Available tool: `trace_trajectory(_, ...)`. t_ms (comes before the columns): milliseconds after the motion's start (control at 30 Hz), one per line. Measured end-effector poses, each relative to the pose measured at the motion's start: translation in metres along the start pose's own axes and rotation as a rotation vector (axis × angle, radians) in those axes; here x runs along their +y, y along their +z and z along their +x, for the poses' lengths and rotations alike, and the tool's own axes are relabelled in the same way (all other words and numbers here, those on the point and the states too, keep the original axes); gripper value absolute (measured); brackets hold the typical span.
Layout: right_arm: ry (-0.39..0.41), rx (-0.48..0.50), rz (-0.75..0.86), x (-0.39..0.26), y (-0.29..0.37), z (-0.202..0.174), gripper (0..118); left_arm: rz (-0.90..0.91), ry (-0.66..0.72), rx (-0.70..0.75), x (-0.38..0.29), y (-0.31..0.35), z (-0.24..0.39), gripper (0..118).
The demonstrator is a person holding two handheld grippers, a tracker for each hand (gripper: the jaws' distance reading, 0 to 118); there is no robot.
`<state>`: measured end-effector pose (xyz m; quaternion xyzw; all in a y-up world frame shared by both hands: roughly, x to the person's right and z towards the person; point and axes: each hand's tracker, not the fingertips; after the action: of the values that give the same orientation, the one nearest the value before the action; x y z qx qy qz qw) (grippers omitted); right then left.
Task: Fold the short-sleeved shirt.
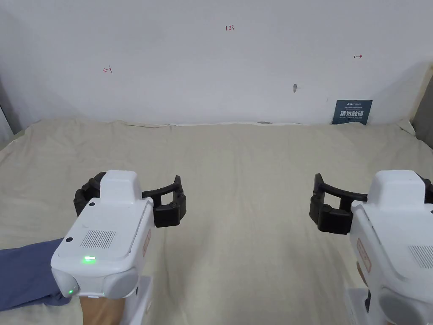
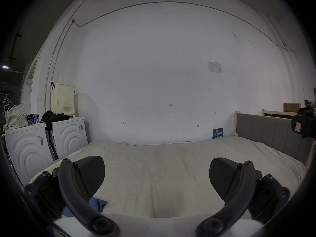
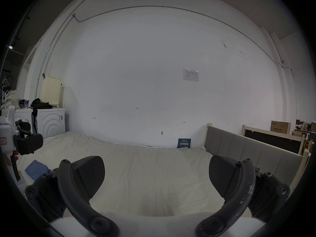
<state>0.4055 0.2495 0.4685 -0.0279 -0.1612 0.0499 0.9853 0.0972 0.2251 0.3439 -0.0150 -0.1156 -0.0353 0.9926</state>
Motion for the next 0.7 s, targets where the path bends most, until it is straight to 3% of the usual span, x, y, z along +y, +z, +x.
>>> trace_trajectory(700, 0.007, 0.003, -0.003, -0.0011, -0.0006, -0.0008, 118, 0.001, 0.001, -0.008, -0.0025, -0.0019, 0.0007, 118)
